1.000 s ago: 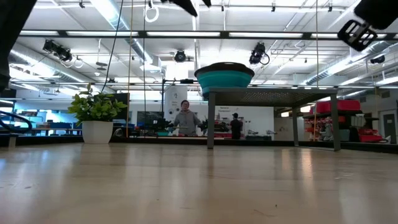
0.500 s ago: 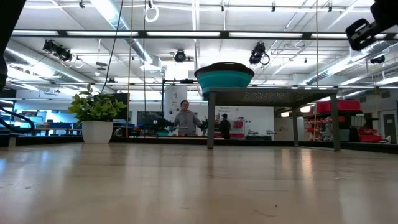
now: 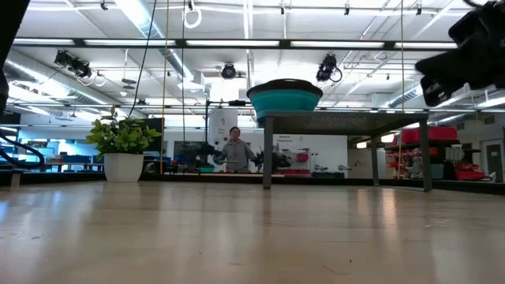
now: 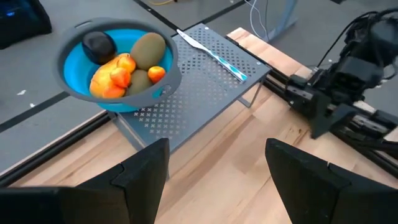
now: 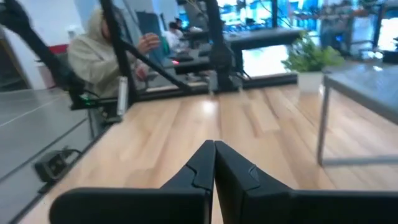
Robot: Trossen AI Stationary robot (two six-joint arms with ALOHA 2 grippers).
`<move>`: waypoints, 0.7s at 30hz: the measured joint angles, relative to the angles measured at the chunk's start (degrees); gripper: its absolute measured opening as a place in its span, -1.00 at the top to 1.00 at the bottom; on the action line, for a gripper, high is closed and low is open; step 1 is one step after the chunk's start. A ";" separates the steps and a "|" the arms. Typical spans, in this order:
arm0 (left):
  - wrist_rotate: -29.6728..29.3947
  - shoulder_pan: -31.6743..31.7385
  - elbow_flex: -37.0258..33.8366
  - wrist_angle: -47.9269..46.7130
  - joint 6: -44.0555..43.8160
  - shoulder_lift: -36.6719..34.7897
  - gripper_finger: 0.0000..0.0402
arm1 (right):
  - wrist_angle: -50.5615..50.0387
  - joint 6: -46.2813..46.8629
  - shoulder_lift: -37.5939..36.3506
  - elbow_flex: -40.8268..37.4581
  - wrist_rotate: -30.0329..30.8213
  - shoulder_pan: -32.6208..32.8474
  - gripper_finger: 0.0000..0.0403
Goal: Pick & Place Fruit
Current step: Return to Home Position
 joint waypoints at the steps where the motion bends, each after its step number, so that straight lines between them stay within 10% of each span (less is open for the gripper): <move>1: 0.01 -0.14 0.00 -0.03 0.00 0.00 -0.36 | 0.36 0.07 0.00 -0.73 -0.05 -0.75 0.91; 21: -10.40 -7.75 -2.49 -9.27 -1.83 -0.77 0.02 | 2.85 -2.97 2.56 -1.35 0.95 -9.93 0.91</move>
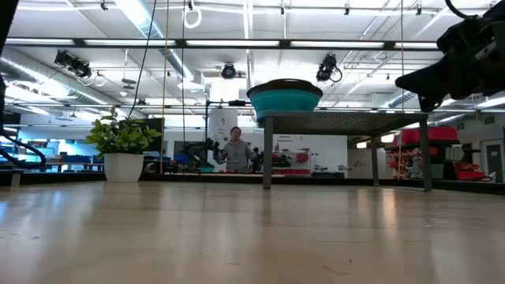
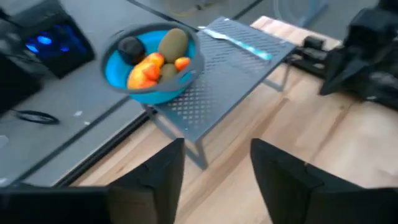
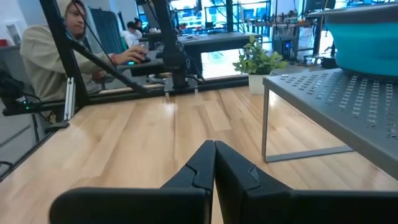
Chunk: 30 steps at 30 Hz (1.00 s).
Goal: Pick & Place Fruit
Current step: Return to Home Position
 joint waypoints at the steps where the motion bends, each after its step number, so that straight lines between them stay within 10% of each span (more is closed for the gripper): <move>1: -1.53 -0.79 -2.36 0.26 -1.19 -0.64 0.08 | 0.03 0.02 -0.01 0.00 -0.03 0.00 0.91; 7: -3.47 -4.25 -31.55 28.24 -3.58 -7.39 0.56 | 0.03 0.11 0.00 0.00 -0.07 0.02 0.91; 15: 22.02 1.12 -73.52 98.39 19.72 -24.73 0.95 | 0.01 0.10 0.00 0.00 -0.42 0.02 0.91; 30: 29.88 6.65 -104.03 93.69 24.79 -67.41 0.77 | 0.01 0.10 0.00 0.00 -0.44 0.02 0.91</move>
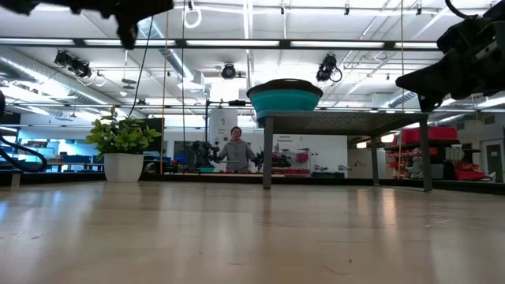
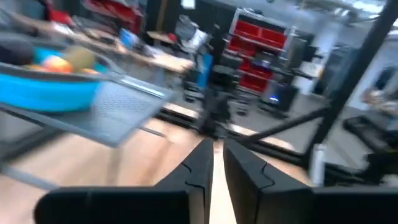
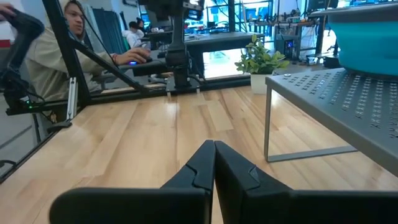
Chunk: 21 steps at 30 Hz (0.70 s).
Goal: Pick & Place Fruit
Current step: Return to Home Position
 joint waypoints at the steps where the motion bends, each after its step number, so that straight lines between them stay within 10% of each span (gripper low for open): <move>1: -1.49 0.00 -1.73 -0.12 1.89 -2.56 0.76 | 0.02 0.00 0.00 0.00 0.00 0.00 0.91; 10: 0.48 0.03 -25.30 21.57 21.59 -27.70 0.75 | 0.00 0.00 0.01 0.00 -0.03 0.00 0.91; 21: 1.06 1.28 -26.84 -1.49 17.64 -39.78 0.75 | 0.02 0.00 0.04 0.00 -0.01 0.00 0.91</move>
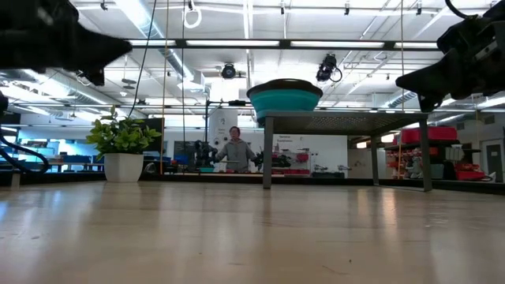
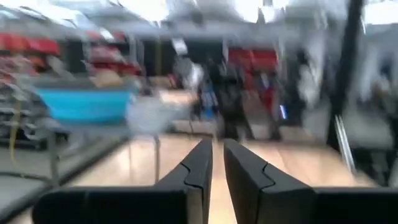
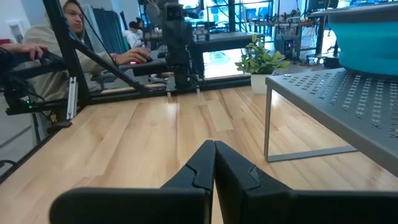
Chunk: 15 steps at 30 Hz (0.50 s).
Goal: Pick & Place Fruit
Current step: Return to Home Position
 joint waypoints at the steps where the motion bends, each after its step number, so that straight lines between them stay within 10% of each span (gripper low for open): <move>1: 1.79 0.19 0.00 -2.76 0.69 0.00 0.75 | 0.13 0.00 0.00 0.00 -0.08 0.00 0.91; 7: 19.54 1.70 -0.02 -9.46 7.27 0.00 0.75 | 0.41 0.00 0.02 0.00 -0.05 0.00 0.91; 15: 17.41 1.79 -0.04 -7.92 13.30 1.30 0.75 | 0.41 0.00 0.01 0.00 -0.06 0.00 0.91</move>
